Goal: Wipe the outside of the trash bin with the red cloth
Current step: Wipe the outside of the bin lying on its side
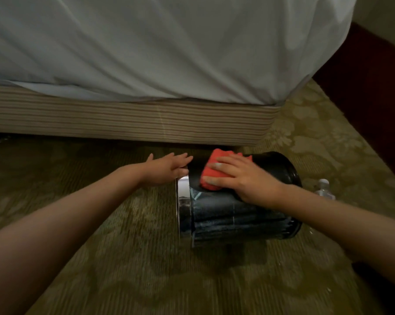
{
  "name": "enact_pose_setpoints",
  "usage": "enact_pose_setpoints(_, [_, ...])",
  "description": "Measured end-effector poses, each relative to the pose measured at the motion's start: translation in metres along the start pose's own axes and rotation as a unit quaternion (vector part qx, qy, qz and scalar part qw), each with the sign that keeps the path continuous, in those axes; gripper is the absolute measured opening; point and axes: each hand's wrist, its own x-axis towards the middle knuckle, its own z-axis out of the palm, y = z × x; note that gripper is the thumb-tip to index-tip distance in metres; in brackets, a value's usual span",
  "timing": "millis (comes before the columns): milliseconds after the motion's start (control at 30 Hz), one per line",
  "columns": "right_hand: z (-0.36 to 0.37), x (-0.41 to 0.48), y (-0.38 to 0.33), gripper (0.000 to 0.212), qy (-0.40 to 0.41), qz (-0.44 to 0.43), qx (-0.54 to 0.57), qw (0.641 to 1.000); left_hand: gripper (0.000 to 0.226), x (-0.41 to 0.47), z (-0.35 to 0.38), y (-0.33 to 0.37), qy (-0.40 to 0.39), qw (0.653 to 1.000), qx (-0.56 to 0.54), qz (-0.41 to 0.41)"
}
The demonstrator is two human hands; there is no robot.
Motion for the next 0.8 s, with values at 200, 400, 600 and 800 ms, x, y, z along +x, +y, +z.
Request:
enact_pose_setpoints(200, [-0.013, -0.075, 0.041, 0.057, 0.026, 0.086, -0.063, 0.994, 0.052, 0.005, 0.002, -0.004, 0.01, 1.0, -0.002, 0.012])
enact_pose_setpoints(400, [0.012, 0.024, -0.025, 0.058, 0.063, 0.016, 0.003, 0.998, 0.051, 0.009, 0.0, -0.002, 0.013, 1.0, -0.018, -0.002])
enact_pose_setpoints(600, [-0.007, -0.044, 0.031, 0.067, 0.014, 0.067, -0.01, 0.998, 0.049, 0.012, 0.002, -0.006, 0.016, 1.0, 0.002, -0.002])
enact_pose_setpoints(800, [-0.001, 0.0, 0.004, 0.058, -0.027, 0.12, -0.002, 0.992, 0.049, 0.012, 0.0, -0.003, 0.019, 1.0, 0.006, -0.016])
